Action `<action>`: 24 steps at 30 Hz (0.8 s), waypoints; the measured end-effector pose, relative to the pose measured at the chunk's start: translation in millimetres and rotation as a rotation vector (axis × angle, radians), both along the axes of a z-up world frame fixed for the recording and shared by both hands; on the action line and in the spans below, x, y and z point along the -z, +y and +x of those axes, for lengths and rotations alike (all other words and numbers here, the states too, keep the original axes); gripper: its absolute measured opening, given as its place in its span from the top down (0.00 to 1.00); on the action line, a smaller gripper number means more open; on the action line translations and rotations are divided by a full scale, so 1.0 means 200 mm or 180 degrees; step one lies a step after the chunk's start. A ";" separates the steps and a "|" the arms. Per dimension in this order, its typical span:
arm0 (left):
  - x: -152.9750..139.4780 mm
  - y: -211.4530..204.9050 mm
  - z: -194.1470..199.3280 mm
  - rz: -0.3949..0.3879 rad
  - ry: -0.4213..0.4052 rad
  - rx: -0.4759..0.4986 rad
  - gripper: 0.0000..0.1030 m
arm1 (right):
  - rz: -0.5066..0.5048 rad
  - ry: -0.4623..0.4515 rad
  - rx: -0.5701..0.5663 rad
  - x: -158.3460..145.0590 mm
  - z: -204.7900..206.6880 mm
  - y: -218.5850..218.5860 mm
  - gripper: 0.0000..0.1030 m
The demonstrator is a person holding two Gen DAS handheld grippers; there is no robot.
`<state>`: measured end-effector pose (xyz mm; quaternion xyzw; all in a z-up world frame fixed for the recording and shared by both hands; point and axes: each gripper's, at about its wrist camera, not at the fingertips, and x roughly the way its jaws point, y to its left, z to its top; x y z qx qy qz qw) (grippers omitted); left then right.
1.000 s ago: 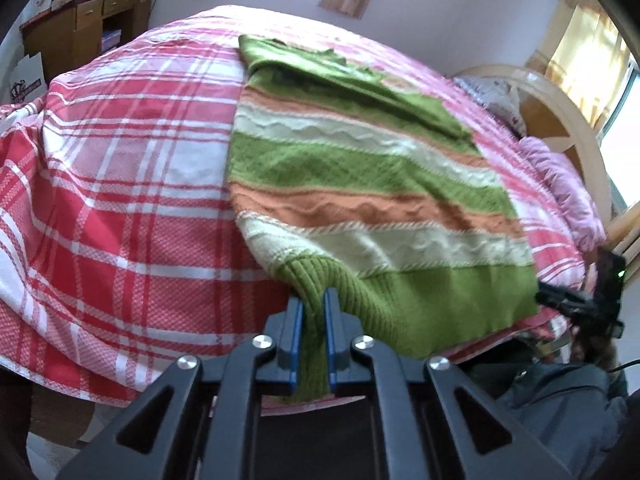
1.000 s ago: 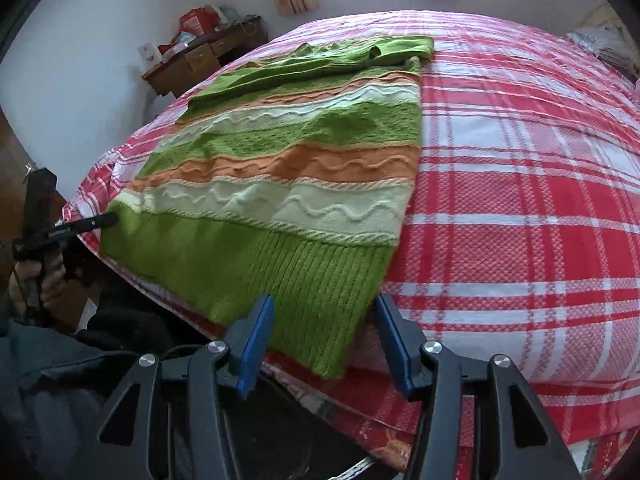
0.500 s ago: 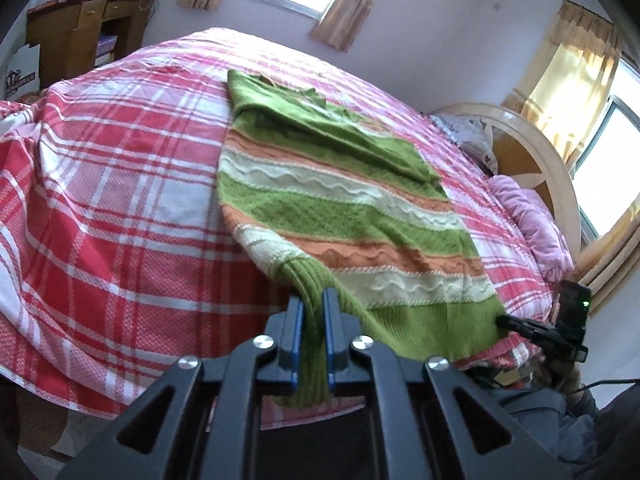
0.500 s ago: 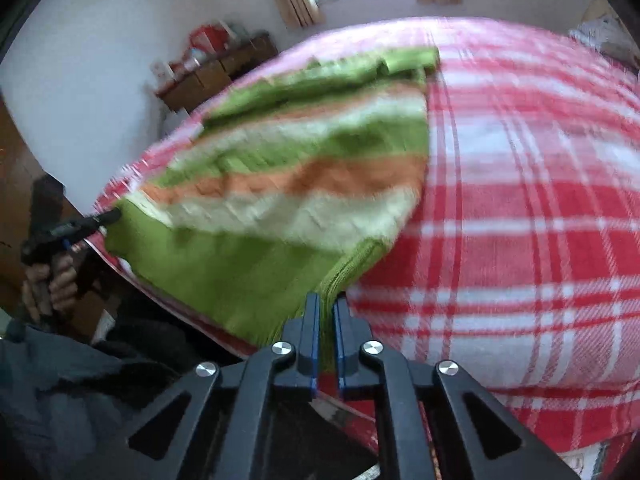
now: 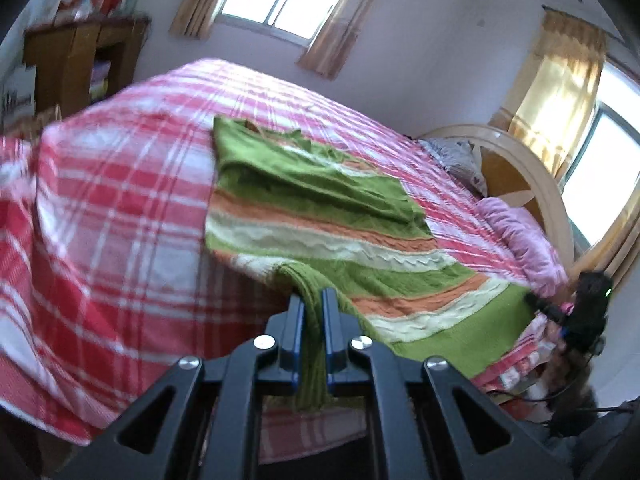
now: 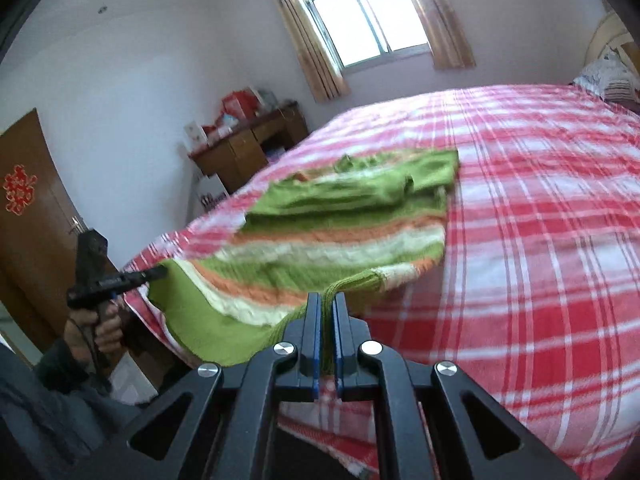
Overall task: Fold small clothes
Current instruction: 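Lift the hem with both grippers and fold it over onto the collar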
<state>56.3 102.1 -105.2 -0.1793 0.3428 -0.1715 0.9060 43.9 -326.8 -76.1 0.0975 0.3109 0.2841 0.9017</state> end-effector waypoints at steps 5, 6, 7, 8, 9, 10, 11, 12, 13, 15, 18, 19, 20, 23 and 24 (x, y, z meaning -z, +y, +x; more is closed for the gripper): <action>-0.07 0.00 0.07 -0.0089 -0.0100 -0.0018 0.92 | 0.0077 -0.0146 -0.0018 -0.10 0.05 0.02 0.96; -0.09 0.01 0.08 -0.0104 -0.0127 -0.0029 0.92 | 0.0085 -0.0171 -0.0022 -0.12 0.06 0.02 0.96; -0.11 0.02 0.10 -0.0135 -0.0154 -0.0046 0.92 | 0.0104 -0.0190 -0.0024 -0.13 0.08 0.02 0.96; -0.12 0.03 0.11 -0.0174 -0.0180 -0.0064 0.92 | 0.0128 -0.0219 -0.0025 -0.15 0.09 0.03 0.96; -0.14 0.04 0.13 -0.0220 -0.0215 -0.0088 0.93 | 0.0143 -0.0246 -0.0020 -0.17 0.10 0.03 0.96; -0.16 0.05 0.15 -0.0258 -0.0242 -0.0109 0.93 | 0.0164 -0.0276 -0.0014 -0.19 0.12 0.03 0.96; -0.18 0.06 0.16 -0.0274 -0.0262 -0.0135 0.93 | 0.0183 -0.0303 -0.0007 -0.20 0.13 0.03 0.96; -0.19 0.07 0.17 -0.0286 -0.0286 -0.0160 0.93 | 0.0198 -0.0334 0.0010 -0.22 0.15 0.03 0.96; -0.21 0.08 0.19 -0.0306 -0.0311 -0.0179 0.93 | 0.0211 -0.0351 0.0027 -0.23 0.17 0.04 0.96; -0.23 0.09 0.24 -0.0315 -0.0343 -0.0220 0.93 | 0.0247 -0.0379 0.0057 -0.26 0.22 0.03 0.96; -0.24 0.12 0.32 -0.0394 -0.0322 -0.0291 0.93 | 0.0345 -0.0423 0.0109 -0.31 0.30 0.02 0.96; -0.24 0.13 0.34 -0.0437 -0.0310 -0.0305 0.93 | 0.0378 -0.0426 0.0121 -0.32 0.32 0.02 0.96; -0.24 0.14 0.37 -0.0497 -0.0299 -0.0327 0.93 | 0.0407 -0.0425 0.0134 -0.33 0.35 0.02 0.96; -0.25 0.17 0.46 -0.0622 -0.0280 -0.0386 0.93 | 0.0403 -0.0428 0.0180 -0.37 0.47 0.04 0.96; -0.26 0.18 0.49 -0.0643 -0.0284 -0.0410 0.93 | 0.0398 -0.0432 0.0183 -0.38 0.50 0.05 0.96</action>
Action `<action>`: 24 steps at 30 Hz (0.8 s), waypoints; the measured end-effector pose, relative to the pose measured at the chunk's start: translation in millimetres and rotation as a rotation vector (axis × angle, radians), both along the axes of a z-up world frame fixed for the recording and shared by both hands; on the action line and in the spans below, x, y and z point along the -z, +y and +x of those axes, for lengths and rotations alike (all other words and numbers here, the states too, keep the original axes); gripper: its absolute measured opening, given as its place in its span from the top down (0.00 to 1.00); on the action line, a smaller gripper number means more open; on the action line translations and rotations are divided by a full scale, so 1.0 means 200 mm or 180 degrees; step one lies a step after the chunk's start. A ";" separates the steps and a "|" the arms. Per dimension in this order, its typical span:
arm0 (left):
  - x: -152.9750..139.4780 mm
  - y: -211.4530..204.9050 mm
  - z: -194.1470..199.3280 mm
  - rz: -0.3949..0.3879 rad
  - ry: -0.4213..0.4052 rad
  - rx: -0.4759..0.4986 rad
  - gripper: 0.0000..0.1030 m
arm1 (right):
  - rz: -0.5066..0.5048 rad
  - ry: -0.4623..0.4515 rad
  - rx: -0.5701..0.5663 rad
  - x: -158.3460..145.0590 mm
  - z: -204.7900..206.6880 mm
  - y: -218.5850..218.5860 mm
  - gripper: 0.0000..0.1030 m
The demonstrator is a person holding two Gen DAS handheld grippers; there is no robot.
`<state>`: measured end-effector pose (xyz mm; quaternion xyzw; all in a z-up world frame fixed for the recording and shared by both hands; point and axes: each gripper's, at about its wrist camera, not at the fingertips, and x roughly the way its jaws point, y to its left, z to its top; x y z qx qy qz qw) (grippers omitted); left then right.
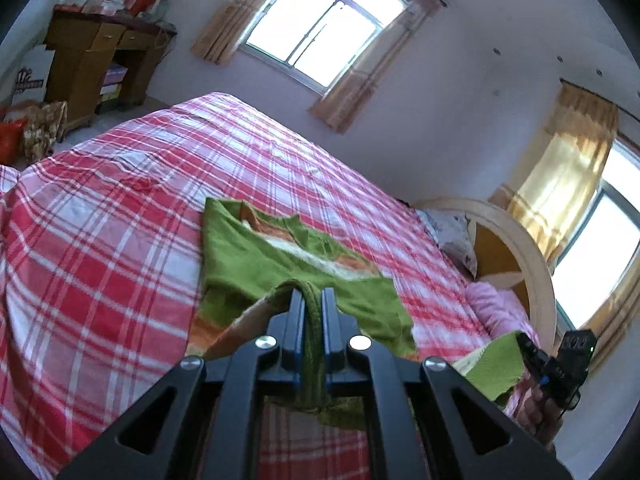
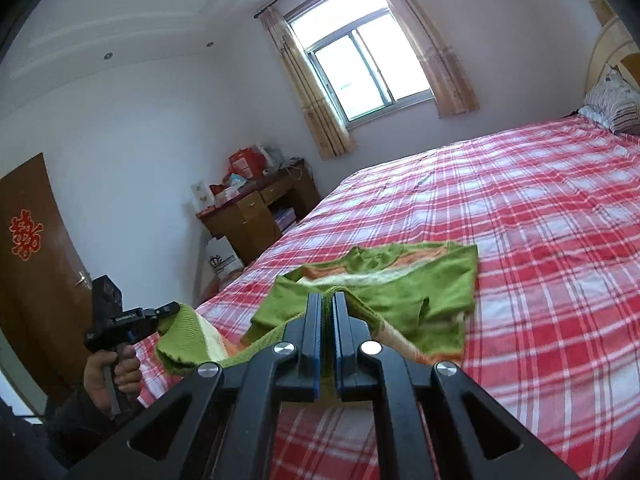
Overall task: Fold small clothes
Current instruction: 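Lift the hem with both grippers and fold it over onto the collar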
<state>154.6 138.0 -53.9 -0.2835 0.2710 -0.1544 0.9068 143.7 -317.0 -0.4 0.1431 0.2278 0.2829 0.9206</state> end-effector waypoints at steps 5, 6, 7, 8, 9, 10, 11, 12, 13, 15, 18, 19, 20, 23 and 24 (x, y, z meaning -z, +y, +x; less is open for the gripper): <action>-0.03 0.04 0.18 -0.0066 0.0008 -0.0066 0.93 | -0.0021 -0.0050 0.0021 -0.07 0.19 0.04 0.96; -0.04 0.04 0.20 -0.0054 0.0008 -0.0068 0.93 | -0.0036 -0.0072 0.0032 -0.09 0.23 0.04 0.96; -0.05 0.04 0.24 -0.0029 0.0009 -0.0069 0.93 | -0.0045 -0.0093 0.0041 -0.11 0.26 0.05 0.96; -0.07 0.03 0.28 0.0001 -0.0003 -0.0066 0.93 | -0.0054 -0.0113 0.0048 -0.14 0.30 0.05 0.96; -0.08 0.03 0.30 0.0016 -0.0016 -0.0063 0.93 | -0.0065 -0.0129 0.0057 -0.15 0.33 0.06 0.96; -0.10 0.03 0.33 0.0040 -0.0036 -0.0058 0.93 | -0.0076 -0.0143 0.0072 -0.17 0.36 0.06 0.96; -0.11 0.02 0.36 0.0061 -0.0044 -0.0056 0.93 | -0.0084 -0.0149 0.0088 -0.19 0.40 0.06 0.96; -0.12 0.02 0.40 0.0086 -0.0053 -0.0048 0.93 | -0.0092 -0.0150 0.0108 -0.20 0.44 0.06 0.96; -0.13 0.01 0.43 0.0106 -0.0055 -0.0040 0.93 | -0.0100 -0.0147 0.0132 -0.20 0.47 0.06 0.96; -0.13 0.01 0.50 0.0118 -0.0036 -0.0041 0.93 | -0.0101 -0.0118 0.0190 -0.20 0.55 0.05 0.96; -0.09 0.00 0.61 0.0144 0.0051 -0.0044 0.93 | -0.0100 -0.0031 0.0246 -0.17 0.66 0.05 0.96; -0.06 0.00 0.65 0.0149 0.0094 -0.0042 0.93 | -0.0123 0.0006 0.0265 -0.15 0.70 0.05 0.96; -0.03 0.01 0.69 0.0147 0.0145 -0.0050 0.93 | -0.0143 0.0031 0.0277 -0.13 0.72 0.06 0.96; 0.06 0.03 0.77 0.0109 0.0269 -0.0075 0.93 | -0.0208 0.0129 0.0308 -0.07 0.84 0.07 0.96; 0.08 0.04 0.80 0.0104 0.0313 -0.0088 0.93 | -0.0230 0.0177 0.0324 -0.04 0.90 0.07 0.96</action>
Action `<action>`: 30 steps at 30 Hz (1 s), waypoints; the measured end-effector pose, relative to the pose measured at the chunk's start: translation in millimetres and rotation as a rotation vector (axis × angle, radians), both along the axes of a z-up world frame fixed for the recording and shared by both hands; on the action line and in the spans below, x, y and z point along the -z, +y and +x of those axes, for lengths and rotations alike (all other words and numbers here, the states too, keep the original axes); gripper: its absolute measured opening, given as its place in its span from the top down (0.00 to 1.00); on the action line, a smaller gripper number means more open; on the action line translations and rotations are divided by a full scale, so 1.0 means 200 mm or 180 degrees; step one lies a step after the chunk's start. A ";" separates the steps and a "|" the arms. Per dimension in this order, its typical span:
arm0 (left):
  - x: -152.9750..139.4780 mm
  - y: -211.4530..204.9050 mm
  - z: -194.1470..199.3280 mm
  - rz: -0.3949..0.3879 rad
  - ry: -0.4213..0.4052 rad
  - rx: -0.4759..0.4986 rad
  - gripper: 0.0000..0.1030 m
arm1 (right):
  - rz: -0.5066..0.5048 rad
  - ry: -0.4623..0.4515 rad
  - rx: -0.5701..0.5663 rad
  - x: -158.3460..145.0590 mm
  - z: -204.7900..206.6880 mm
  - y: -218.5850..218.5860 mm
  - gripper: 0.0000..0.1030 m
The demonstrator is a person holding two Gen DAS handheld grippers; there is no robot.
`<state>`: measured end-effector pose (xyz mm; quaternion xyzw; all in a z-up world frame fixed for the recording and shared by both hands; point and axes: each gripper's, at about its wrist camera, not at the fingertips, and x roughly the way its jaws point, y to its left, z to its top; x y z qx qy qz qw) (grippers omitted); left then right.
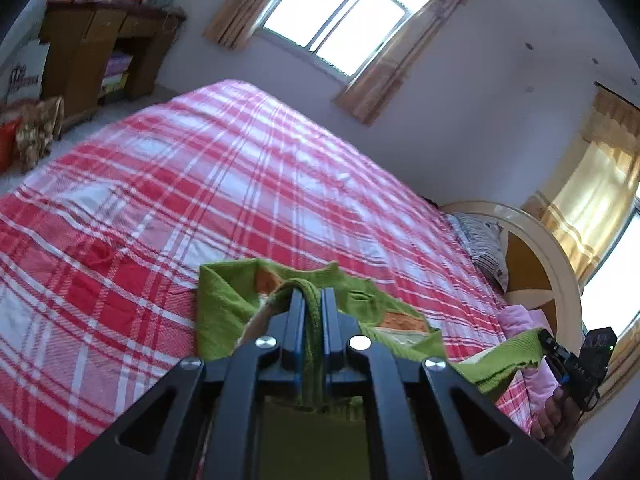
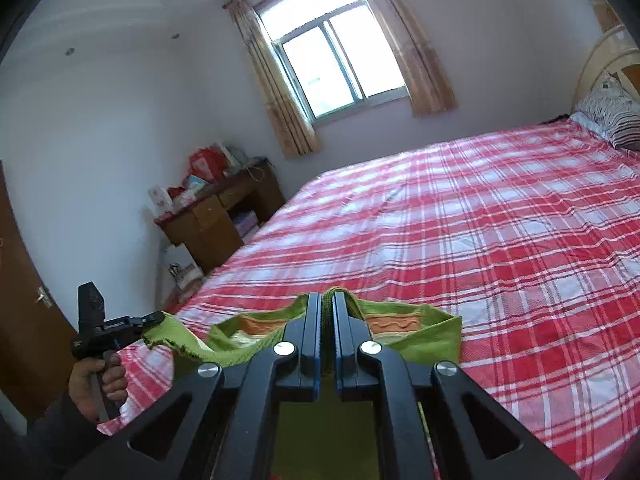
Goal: Fold small clothes
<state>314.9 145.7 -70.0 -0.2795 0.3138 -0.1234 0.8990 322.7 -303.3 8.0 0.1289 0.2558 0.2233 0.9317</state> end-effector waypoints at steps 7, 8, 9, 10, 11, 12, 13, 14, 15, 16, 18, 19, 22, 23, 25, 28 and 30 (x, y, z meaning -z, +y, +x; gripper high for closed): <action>0.20 -0.01 0.23 0.0115 0.0353 -0.0022 0.93 | -0.0153 0.0408 0.0115 0.25 0.37 0.01 0.96; 0.23 -0.02 0.27 0.0186 0.0406 -0.0027 0.93 | -0.0160 0.0480 0.0086 0.30 0.42 0.02 0.96; 0.25 -0.02 0.29 0.0286 0.0473 -0.0088 0.93 | -0.0148 0.0587 0.0097 0.37 0.50 0.02 0.96; 0.27 -0.02 0.30 0.0347 0.0501 -0.0156 0.92 | -0.0185 0.0647 0.0165 0.41 0.55 0.02 0.95; 0.27 0.00 0.30 0.0413 0.0514 -0.0238 0.90 | -0.0276 0.0698 0.0200 0.46 0.60 0.02 0.95; 0.27 0.01 0.31 0.0441 0.0529 -0.0293 0.83 | -0.0401 0.0790 0.0222 0.51 0.66 0.03 0.89; 0.27 0.04 0.30 0.0432 0.0548 -0.0346 0.73 | -0.0475 0.0824 0.0272 0.54 0.69 0.03 0.63; 0.27 0.07 0.28 0.0385 0.0511 -0.0360 0.68 | -0.0531 0.0816 0.0336 0.55 0.70 0.02 0.46; 0.26 0.08 0.26 0.0405 0.0486 -0.0373 0.57 | -0.0496 0.0763 0.0358 0.56 0.69 0.00 0.32; 0.25 0.09 0.24 0.0507 0.0476 -0.0407 0.48 | -0.0406 0.0685 0.0350 0.55 0.67 -0.02 0.32; 0.24 0.09 0.21 0.0711 0.0437 -0.0395 0.46 | -0.0376 0.0633 0.0355 0.55 0.63 -0.06 0.32; 0.23 0.07 0.20 0.0809 0.0438 -0.0348 0.46 | -0.0406 0.0627 0.0371 0.55 0.62 -0.07 0.32; 0.21 0.02 0.20 0.0971 0.0409 -0.0200 0.44 | -0.0413 0.0696 0.0286 0.56 0.59 -0.09 0.32; 0.19 -0.01 0.20 0.1071 0.0384 -0.0168 0.43 | -0.0433 0.0712 0.0269 0.57 0.59 -0.09 0.32; 0.15 -0.09 0.20 0.1214 0.0260 -0.0073 0.36 | -0.0462 0.0711 0.0235 0.58 0.59 -0.09 0.32; 0.10 -0.23 0.21 0.1582 0.0101 0.0109 0.27 | -0.0541 0.0740 0.0121 0.59 0.61 -0.07 0.32; 0.13 -0.34 0.25 0.1895 0.0131 0.0276 0.25 | -0.0661 0.0739 0.0056 0.60 0.62 -0.02 0.33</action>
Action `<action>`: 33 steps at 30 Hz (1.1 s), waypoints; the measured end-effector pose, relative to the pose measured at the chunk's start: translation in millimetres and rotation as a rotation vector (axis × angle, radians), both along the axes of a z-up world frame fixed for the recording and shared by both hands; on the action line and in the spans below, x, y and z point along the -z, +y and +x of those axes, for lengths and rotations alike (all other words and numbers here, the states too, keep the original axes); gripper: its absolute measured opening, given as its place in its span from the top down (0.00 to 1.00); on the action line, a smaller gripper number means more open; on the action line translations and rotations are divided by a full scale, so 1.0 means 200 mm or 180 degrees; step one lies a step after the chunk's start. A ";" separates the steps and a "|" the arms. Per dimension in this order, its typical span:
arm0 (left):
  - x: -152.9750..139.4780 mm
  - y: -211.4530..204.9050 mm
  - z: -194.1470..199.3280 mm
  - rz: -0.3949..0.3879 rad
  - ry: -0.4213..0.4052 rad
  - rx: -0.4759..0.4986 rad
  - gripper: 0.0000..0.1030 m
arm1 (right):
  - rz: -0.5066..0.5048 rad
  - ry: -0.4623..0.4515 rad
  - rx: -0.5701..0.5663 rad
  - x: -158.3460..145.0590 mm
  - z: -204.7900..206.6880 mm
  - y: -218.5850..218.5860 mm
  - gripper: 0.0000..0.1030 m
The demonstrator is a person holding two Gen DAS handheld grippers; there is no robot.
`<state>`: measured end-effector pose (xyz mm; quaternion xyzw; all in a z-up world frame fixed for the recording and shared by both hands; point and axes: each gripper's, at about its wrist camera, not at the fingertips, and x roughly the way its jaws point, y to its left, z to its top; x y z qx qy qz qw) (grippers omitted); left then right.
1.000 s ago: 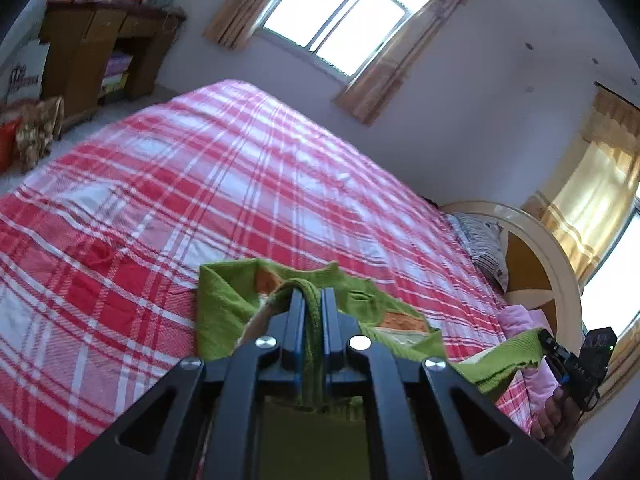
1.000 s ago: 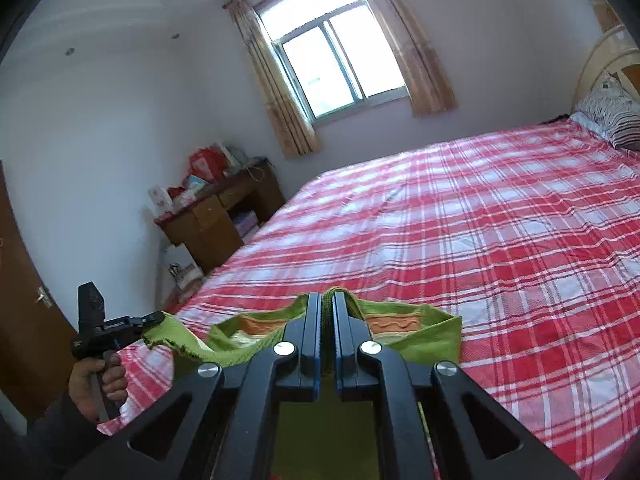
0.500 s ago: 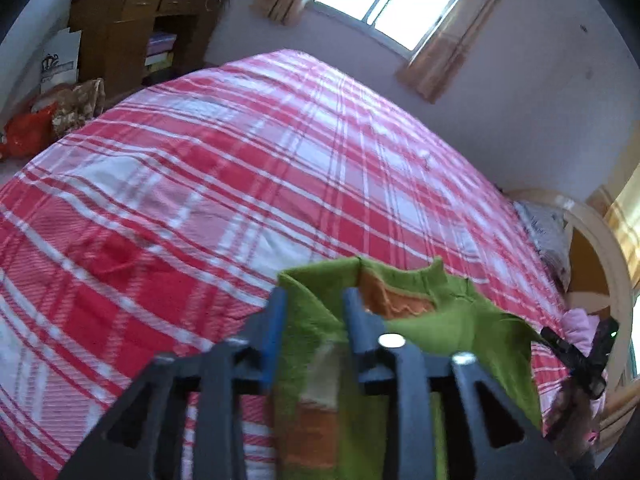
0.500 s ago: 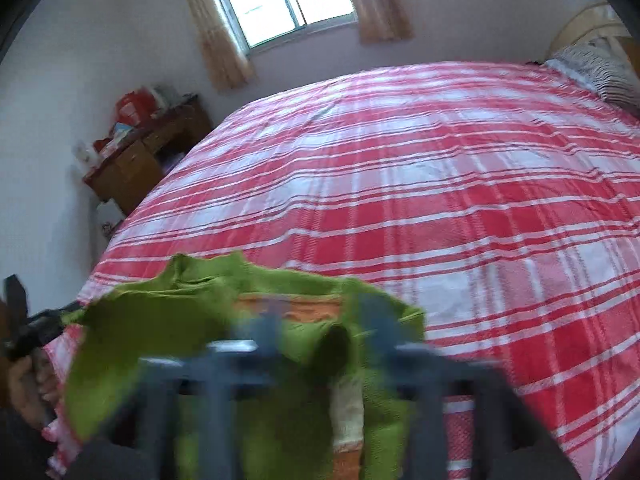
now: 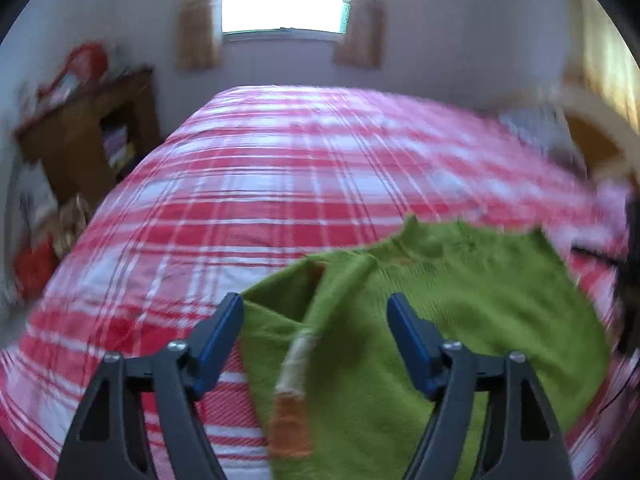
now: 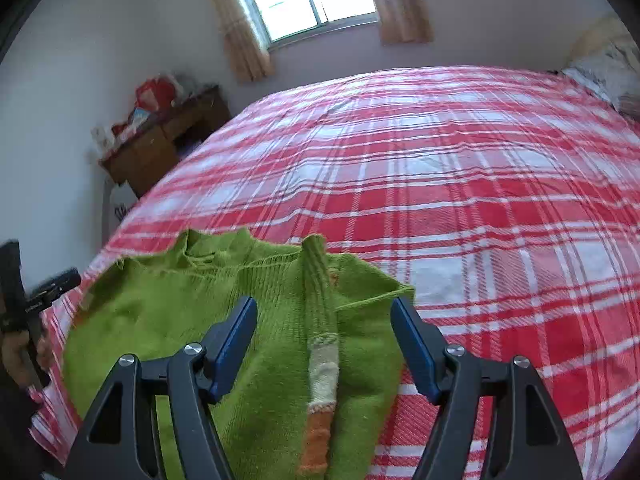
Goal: Fold small clothes
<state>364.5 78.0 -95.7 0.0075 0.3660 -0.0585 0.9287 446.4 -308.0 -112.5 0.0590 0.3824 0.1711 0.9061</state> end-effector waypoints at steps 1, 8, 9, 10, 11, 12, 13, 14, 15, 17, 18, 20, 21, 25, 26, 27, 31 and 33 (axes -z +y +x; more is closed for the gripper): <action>0.03 -0.05 0.03 0.0188 0.0079 0.0059 0.25 | -0.0100 0.0018 -0.0067 0.01 0.01 0.04 0.34; 0.18 0.03 0.17 0.0021 0.0521 -0.0106 0.94 | -0.0801 0.0114 -0.0172 0.11 0.05 0.19 0.95; 0.15 0.06 0.15 -0.0026 0.0392 -0.0143 0.94 | -0.0803 0.0035 -0.0166 0.08 0.03 0.19 0.95; 0.12 0.06 0.11 -0.0056 0.0288 -0.0157 0.94 | -0.0772 -0.0087 -0.0170 0.04 0.01 0.19 0.95; 0.09 0.07 0.09 -0.0104 0.0182 -0.0172 0.94 | -0.0744 -0.0181 -0.0166 0.00 -0.01 0.18 0.95; 0.06 0.09 0.07 -0.0183 0.0065 -0.0174 0.94 | -0.0740 -0.0301 -0.0132 -0.05 -0.03 0.17 0.96; 0.04 0.09 0.07 -0.0192 0.0026 -0.0184 0.94 | -0.0741 -0.0379 -0.0100 -0.08 -0.03 0.17 0.96; 0.04 0.09 0.07 -0.0167 0.0024 -0.0210 0.94 | -0.0734 -0.0444 -0.0047 -0.11 -0.03 0.16 0.96; 0.06 0.08 0.09 -0.0158 0.0056 -0.0216 0.94 | -0.0724 -0.0445 0.0003 -0.12 -0.01 0.15 0.96; 0.12 0.08 0.15 -0.0143 0.0233 -0.0258 0.94 | -0.0732 -0.0328 0.0080 -0.08 0.05 0.14 0.96; 0.16 0.10 0.18 -0.0196 0.0380 -0.0335 0.93 | -0.0763 -0.0280 0.0112 -0.05 0.07 0.15 0.96; 0.24 0.13 0.22 -0.0316 0.0568 -0.0418 0.86 | -0.0879 -0.0087 0.0221 0.05 0.14 0.14 0.96; 0.26 0.15 0.23 -0.0396 0.0567 -0.0450 0.86 | -0.0878 0.0017 0.0333 0.11 0.17 0.10 0.96; 0.22 0.18 0.17 -0.0622 0.0489 -0.0465 0.47 | -0.0693 0.0117 0.0529 0.16 0.17 0.00 0.95; 0.20 0.20 0.15 -0.0708 0.0452 -0.0475 0.39 | -0.0678 0.0080 0.0546 0.15 0.15 -0.01 0.94; 0.19 0.23 0.13 -0.0777 0.0390 -0.0531 0.26 | -0.0684 0.0024 0.0580 0.12 0.11 -0.02 0.86; 0.20 0.33 0.07 -0.0950 0.0296 -0.0853 0.08 | -0.0331 -0.0241 0.0478 -0.03 -0.09 -0.01 0.49; 0.24 0.37 0.03 -0.1067 0.0370 -0.0914 0.08 | -0.0163 -0.0332 0.0258 -0.08 -0.18 0.05 0.48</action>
